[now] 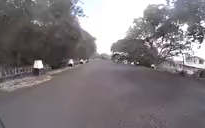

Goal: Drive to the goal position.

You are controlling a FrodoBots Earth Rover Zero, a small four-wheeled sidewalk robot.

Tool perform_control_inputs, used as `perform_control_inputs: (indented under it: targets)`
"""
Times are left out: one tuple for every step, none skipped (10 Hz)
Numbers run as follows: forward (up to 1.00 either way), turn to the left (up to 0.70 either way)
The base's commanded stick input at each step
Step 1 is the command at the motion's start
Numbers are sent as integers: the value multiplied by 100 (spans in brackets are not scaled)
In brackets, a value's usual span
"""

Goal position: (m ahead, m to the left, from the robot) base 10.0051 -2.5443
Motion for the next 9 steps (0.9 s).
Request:
perform_control_inputs:
  targets:
    - [85, 1]
    - [85, 1]
    - [85, 1]
    - [85, 1]
    - [85, 1]
    - [85, 1]
    - [85, 1]
    - [85, 1]
    - [85, 1]
